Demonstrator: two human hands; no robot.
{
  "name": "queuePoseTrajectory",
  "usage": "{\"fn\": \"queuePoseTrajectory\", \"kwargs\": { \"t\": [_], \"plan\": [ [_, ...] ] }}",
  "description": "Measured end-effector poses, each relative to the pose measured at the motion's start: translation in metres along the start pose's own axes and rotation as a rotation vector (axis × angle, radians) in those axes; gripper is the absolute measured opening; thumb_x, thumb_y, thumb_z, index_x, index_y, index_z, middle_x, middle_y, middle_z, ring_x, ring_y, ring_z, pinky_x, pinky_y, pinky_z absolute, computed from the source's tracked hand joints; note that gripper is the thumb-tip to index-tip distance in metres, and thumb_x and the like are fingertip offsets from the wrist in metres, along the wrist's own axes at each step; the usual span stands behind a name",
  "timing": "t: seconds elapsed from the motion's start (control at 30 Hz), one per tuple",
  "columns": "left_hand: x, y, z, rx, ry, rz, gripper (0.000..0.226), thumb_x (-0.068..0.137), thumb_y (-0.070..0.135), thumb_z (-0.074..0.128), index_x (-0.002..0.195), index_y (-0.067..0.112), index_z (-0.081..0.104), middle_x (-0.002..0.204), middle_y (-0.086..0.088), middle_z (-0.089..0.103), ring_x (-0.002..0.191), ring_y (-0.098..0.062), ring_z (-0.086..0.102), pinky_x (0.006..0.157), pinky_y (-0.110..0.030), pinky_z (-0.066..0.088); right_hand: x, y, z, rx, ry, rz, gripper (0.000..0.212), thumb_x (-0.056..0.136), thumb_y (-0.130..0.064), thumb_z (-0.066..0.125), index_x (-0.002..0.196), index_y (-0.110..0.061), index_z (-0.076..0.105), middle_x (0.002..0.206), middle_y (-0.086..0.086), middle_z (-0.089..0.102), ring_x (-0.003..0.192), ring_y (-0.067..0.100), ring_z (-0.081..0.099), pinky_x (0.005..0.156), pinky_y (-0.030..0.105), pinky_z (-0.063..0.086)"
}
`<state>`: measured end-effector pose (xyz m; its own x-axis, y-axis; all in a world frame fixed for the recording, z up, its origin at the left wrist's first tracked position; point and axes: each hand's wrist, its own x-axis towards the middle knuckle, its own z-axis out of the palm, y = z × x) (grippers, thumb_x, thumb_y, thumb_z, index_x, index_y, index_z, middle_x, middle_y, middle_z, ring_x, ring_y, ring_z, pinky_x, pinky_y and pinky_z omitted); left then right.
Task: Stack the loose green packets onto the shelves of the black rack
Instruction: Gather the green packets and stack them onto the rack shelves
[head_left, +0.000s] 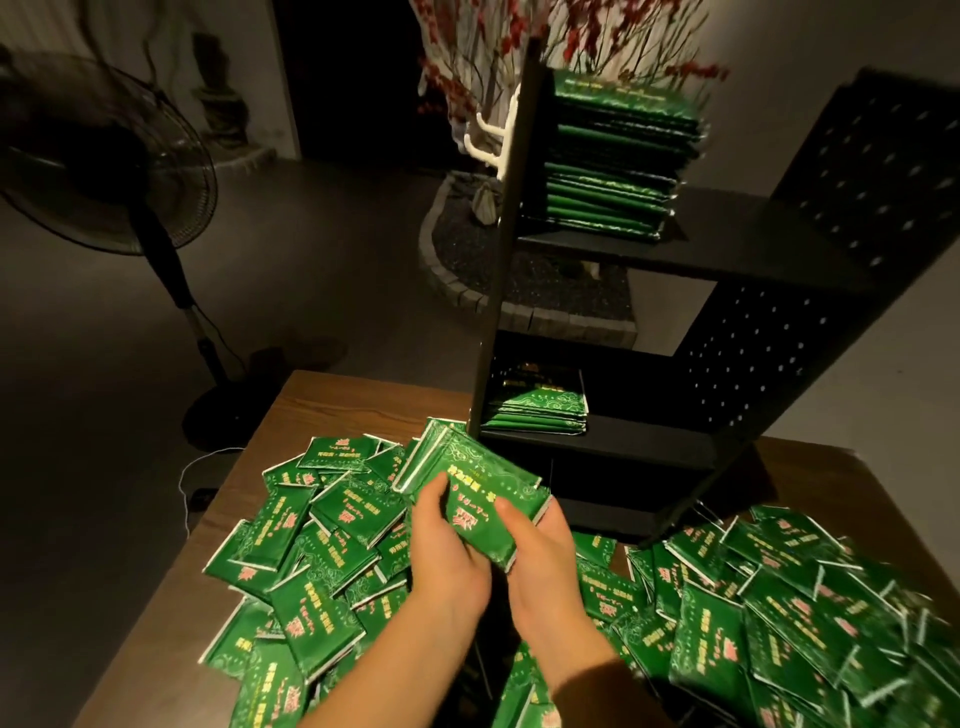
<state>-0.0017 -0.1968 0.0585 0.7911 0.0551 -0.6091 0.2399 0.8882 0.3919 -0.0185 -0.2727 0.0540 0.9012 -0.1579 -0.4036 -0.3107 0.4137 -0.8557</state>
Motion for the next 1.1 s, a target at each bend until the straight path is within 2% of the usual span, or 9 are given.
{"fn": "queuePoseTrajectory", "kwargs": {
  "t": [0.1, 0.2, 0.27, 0.4, 0.57, 0.7, 0.83, 1.0, 1.1],
  "plan": [
    [-0.012, 0.018, 0.023, -0.077, -0.079, 0.096, 0.029, 0.098, 0.037, 0.054, 0.108, 0.015, 0.068, 0.097, -0.008, 0.075, 0.084, -0.022, 0.072, 0.071, -0.033, 0.055, 0.001, -0.031, -0.003, -0.035, -0.019, -0.148, 0.028, 0.089, -0.002, 0.064, 0.115, -0.014, 0.062, 0.106, 0.005, 0.074, 0.101, 0.021, 0.07, 0.095, 0.047, 0.052],
    [-0.015, 0.04, 0.042, -0.129, -0.129, 0.213, 0.024, 0.097, 0.036, 0.057, 0.114, 0.021, 0.067, 0.113, -0.004, 0.072, 0.099, -0.023, 0.07, 0.069, -0.03, 0.058, -0.002, -0.06, -0.006, -0.092, -0.019, -0.247, 0.039, 0.084, -0.012, 0.071, 0.122, -0.017, 0.06, 0.115, 0.002, 0.071, 0.109, 0.02, 0.067, 0.1, 0.049, 0.049],
    [-0.018, 0.046, 0.056, -0.073, -0.175, 0.301, 0.02, 0.098, 0.03, 0.056, 0.111, 0.022, 0.068, 0.108, -0.002, 0.073, 0.096, -0.02, 0.071, 0.079, -0.036, 0.056, -0.006, -0.076, -0.003, -0.123, -0.03, -0.283, 0.053, 0.079, -0.022, 0.076, 0.128, -0.018, 0.057, 0.122, 0.0, 0.068, 0.115, 0.02, 0.063, 0.104, 0.051, 0.046],
    [-0.031, 0.039, 0.08, 0.105, -0.243, 0.415, 0.017, 0.094, 0.023, 0.058, 0.096, 0.02, 0.074, 0.099, -0.01, 0.07, 0.094, -0.027, 0.066, 0.089, -0.046, 0.05, -0.009, -0.097, -0.001, -0.098, -0.083, -0.347, 0.028, 0.09, -0.007, 0.064, 0.115, -0.019, 0.061, 0.106, 0.0, 0.073, 0.098, 0.013, 0.07, 0.086, 0.036, 0.055],
    [-0.043, 0.035, 0.103, 0.148, -0.246, 0.455, 0.019, 0.092, 0.016, 0.058, 0.087, 0.016, 0.077, 0.1, -0.015, 0.07, 0.092, -0.029, 0.066, 0.084, -0.047, 0.05, -0.017, -0.12, -0.001, -0.114, -0.086, -0.407, 0.025, 0.092, -0.009, 0.062, 0.11, -0.025, 0.06, 0.103, -0.002, 0.073, 0.092, 0.009, 0.071, 0.08, 0.032, 0.055],
    [-0.065, 0.036, 0.127, -0.035, -0.213, 0.263, 0.018, 0.095, 0.028, 0.057, 0.086, 0.019, 0.071, 0.083, -0.006, 0.072, 0.075, -0.022, 0.068, 0.07, -0.038, 0.051, -0.021, -0.138, -0.006, -0.094, -0.043, -0.511, 0.042, 0.092, -0.005, 0.062, 0.122, -0.033, 0.053, 0.11, 0.0, 0.065, 0.092, 0.008, 0.07, 0.072, 0.028, 0.058],
    [-0.084, 0.027, 0.14, -0.217, -0.203, 0.013, 0.051, 0.091, 0.057, 0.054, 0.113, 0.013, 0.068, 0.108, -0.018, 0.072, 0.097, -0.036, 0.067, 0.081, -0.048, 0.053, -0.029, -0.151, -0.004, -0.116, -0.066, -0.605, 0.06, 0.091, 0.0, 0.06, 0.133, -0.038, 0.041, 0.115, -0.004, 0.059, 0.091, -0.001, 0.067, 0.067, 0.021, 0.056],
    [-0.111, 0.018, 0.16, -0.267, -0.218, -0.078, 0.065, 0.088, 0.066, 0.05, 0.107, 0.007, 0.071, 0.099, -0.023, 0.073, 0.099, -0.041, 0.065, 0.092, -0.055, 0.049, -0.038, -0.165, -0.006, -0.193, -0.006, -0.769, 0.069, 0.089, 0.005, 0.061, 0.127, -0.048, 0.038, 0.107, -0.026, 0.061, 0.096, -0.004, 0.064, 0.07, 0.019, 0.056],
    [-0.116, 0.018, 0.171, -0.254, -0.22, -0.103, 0.067, 0.085, 0.069, 0.051, 0.108, 0.009, 0.071, 0.103, -0.023, 0.072, 0.102, -0.042, 0.064, 0.098, -0.059, 0.045, -0.045, -0.173, -0.008, -0.239, -0.019, -0.832, 0.069, 0.089, 0.006, 0.06, 0.129, -0.045, 0.038, 0.105, -0.023, 0.061, 0.094, -0.005, 0.064, 0.07, 0.014, 0.053]
  ]
}}
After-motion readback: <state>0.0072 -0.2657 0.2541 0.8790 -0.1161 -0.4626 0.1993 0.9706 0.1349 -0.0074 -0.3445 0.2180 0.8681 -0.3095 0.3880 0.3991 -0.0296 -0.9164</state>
